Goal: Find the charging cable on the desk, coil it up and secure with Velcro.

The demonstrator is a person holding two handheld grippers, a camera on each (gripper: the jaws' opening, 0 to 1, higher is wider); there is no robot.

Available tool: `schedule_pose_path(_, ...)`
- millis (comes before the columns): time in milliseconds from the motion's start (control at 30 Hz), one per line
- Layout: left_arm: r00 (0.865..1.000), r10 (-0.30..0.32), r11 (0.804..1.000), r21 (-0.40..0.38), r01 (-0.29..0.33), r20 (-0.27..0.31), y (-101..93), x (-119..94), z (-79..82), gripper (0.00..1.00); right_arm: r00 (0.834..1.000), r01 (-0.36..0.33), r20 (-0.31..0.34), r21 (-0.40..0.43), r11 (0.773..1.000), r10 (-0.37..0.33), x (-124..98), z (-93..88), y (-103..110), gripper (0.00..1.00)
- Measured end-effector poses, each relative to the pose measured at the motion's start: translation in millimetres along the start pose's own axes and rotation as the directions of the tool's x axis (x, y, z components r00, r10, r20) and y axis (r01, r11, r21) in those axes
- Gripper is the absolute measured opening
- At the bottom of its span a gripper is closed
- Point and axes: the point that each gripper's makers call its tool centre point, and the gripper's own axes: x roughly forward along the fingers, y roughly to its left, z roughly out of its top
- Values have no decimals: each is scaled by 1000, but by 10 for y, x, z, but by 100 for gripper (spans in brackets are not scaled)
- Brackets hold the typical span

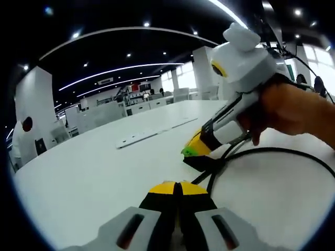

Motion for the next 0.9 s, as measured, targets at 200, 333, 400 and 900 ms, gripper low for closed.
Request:
schedule_pose_path(200, 1000, 4, 1000, -13, -4, -1, 6, 1, -1, 2, 997, 11, -75, 26, 1000, -9, -173, 2, 40, 2)
schedule_pose_path(333, 1000, 5, 1000, -15, -5, -2, 14, 3, 1, 2, 996, 8, -90, 18, 1000, -6, -137, -39, 49, 2)
schedule_pose_path(400, 1000, 4, 1000, -14, -4, -1, 18, 5, 2, 2, 996, 6, -92, 21, 1000, -4, -143, -70, 43, 5)
schedule_pose_path(900, 1000, 21, 999, -32, -22, -1, 41, -19, -14, 2, 988, -11, 157, -2, 1000, 11, -628, -181, 362, 22)
